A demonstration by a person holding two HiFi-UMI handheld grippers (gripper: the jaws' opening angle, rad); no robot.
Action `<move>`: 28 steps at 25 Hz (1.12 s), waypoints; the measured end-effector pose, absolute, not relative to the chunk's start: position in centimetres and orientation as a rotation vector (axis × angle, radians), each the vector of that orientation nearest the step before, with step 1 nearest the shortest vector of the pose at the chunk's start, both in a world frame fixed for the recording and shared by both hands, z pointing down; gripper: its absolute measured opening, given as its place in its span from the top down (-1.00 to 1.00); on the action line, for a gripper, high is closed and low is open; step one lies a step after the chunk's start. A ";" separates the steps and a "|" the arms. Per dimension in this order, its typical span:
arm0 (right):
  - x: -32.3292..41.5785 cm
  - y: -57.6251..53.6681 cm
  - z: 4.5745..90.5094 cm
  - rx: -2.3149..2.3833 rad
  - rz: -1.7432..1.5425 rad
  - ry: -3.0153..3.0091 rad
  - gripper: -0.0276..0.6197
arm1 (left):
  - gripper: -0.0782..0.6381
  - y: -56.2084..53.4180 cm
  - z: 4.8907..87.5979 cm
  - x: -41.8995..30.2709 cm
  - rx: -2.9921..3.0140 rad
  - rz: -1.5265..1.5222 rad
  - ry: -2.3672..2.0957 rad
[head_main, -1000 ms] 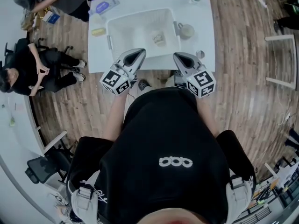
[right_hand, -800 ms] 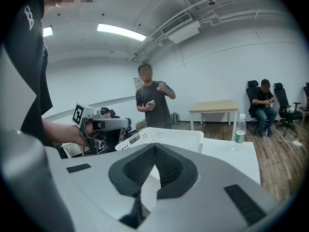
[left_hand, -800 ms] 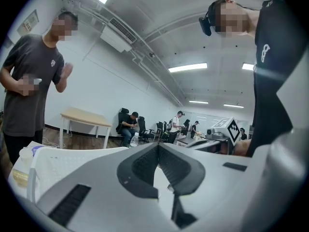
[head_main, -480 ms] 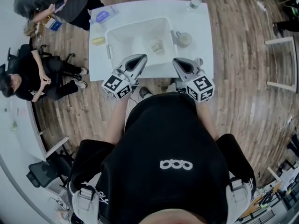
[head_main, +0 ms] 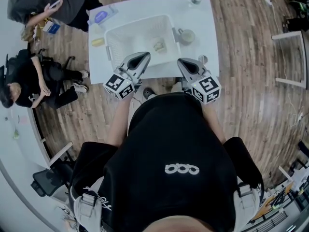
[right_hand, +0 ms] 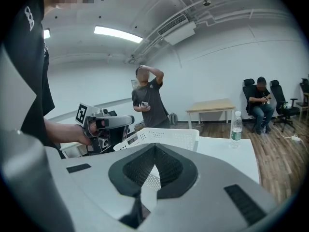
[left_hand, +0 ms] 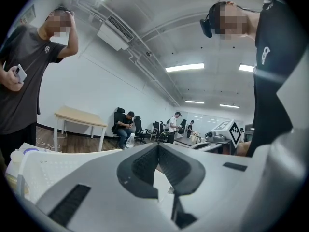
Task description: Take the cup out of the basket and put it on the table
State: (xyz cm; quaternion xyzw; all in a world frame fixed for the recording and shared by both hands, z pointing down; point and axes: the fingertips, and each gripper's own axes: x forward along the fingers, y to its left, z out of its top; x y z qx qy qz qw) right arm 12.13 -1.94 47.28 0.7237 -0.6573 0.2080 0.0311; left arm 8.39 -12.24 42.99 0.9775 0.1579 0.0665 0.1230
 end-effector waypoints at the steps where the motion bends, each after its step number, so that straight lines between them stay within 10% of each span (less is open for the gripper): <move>1: 12.1 -1.9 47.3 2.232 0.641 -2.024 0.84 | 0.76 -12.4 43.0 8.5 2.858 0.203 0.458; 16: 12.0 -2.7 47.8 2.276 0.664 -1.981 0.84 | 0.74 -17.1 48.7 14.8 2.838 0.560 0.742; 28: 11.7 -3.2 49.9 2.397 0.786 -1.890 0.84 | 0.32 -18.7 65.7 19.3 2.643 1.150 0.916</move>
